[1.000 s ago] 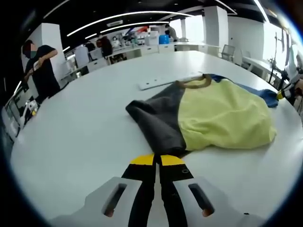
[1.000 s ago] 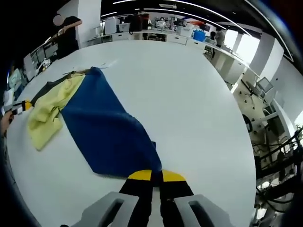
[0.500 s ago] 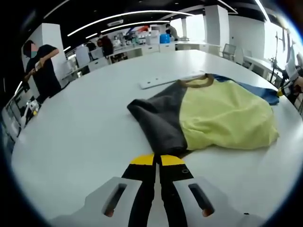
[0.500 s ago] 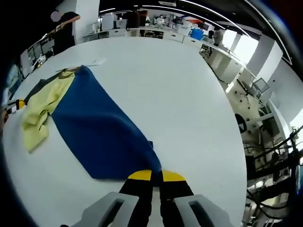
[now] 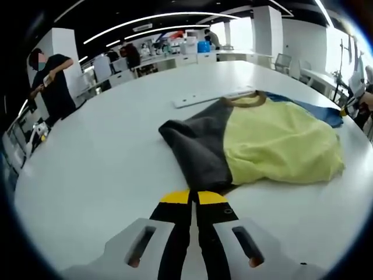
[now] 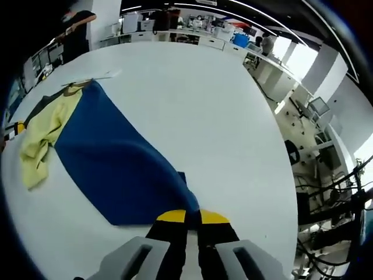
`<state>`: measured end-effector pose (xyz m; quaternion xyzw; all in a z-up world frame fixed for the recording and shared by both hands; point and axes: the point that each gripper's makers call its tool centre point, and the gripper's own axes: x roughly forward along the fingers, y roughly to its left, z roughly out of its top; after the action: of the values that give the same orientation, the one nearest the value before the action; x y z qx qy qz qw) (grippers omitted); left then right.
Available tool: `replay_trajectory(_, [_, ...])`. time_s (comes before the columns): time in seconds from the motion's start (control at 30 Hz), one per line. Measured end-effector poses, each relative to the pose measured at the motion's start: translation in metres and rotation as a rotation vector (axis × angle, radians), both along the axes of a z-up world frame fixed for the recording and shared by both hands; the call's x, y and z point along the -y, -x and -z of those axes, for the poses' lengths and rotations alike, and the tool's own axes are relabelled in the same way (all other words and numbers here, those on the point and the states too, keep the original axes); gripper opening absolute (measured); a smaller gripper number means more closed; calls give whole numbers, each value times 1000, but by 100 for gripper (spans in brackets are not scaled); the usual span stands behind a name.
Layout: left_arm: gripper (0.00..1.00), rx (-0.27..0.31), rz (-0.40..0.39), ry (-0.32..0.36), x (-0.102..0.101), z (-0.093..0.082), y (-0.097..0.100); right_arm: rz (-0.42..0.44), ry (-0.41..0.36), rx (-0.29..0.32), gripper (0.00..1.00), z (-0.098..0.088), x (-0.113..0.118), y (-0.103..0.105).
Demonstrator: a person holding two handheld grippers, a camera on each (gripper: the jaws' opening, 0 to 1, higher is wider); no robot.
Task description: Fold the garment on the visible template until the final outline fits inside the template.
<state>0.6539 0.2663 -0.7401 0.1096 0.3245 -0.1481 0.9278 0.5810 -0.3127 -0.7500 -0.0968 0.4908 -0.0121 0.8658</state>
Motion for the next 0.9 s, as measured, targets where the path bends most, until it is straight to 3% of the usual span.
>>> replay_trajectory(0.1, [7, 5, -1, -10, -2, -1, 2, 17, -31, 19, 12, -3, -2, -1])
replay_trajectory(0.27, [25, 19, 28, 9, -3, -9, 7, -47, -52, 52, 43, -13, -14, -4])
replay_trajectory(0.37, [34, 43, 46, 24, -1, -17, 9, -69, -142, 103, 57, -23, -35, -9])
replay_trajectory(0.47, [43, 62, 62, 49, 2, -25, 12, -104, -182, 117, 69, -31, -51, -9])
replay_trajectory(0.7, [65, 94, 111, 115, 16, -43, 26, -249, -278, 119, 86, -44, -106, -3])
replay_trajectory(0.9, [82, 127, 164, 155, 28, -59, 38, -383, -339, 113, 90, -54, -157, 9])
